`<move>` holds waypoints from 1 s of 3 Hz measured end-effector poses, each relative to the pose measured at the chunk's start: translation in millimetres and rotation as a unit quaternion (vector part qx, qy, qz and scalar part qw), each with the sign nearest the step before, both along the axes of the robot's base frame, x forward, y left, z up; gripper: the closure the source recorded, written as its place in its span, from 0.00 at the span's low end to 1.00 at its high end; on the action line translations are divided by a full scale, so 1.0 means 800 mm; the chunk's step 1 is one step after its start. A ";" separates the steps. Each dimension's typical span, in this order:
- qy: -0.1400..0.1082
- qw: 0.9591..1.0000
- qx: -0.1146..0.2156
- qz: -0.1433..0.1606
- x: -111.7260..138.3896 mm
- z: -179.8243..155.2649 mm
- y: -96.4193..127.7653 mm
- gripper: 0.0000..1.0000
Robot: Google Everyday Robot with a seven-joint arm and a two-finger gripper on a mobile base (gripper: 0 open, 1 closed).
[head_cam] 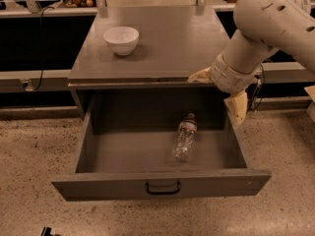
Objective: Pick water bottle from top drawer and place on counter
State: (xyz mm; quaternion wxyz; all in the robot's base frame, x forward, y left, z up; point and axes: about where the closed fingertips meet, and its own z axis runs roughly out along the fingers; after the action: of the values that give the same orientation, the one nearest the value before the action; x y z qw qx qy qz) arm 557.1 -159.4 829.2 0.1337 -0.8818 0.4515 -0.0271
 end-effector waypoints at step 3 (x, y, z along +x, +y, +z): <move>-0.022 0.990 0.050 0.129 0.057 -0.144 0.077 0.00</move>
Offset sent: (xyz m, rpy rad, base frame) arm 0.0620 0.0798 -0.1205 0.2046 -0.1498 0.2857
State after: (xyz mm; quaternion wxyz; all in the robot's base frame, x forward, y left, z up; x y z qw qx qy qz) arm 602.6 -98.1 713.8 0.1900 -0.9241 0.3314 -0.0068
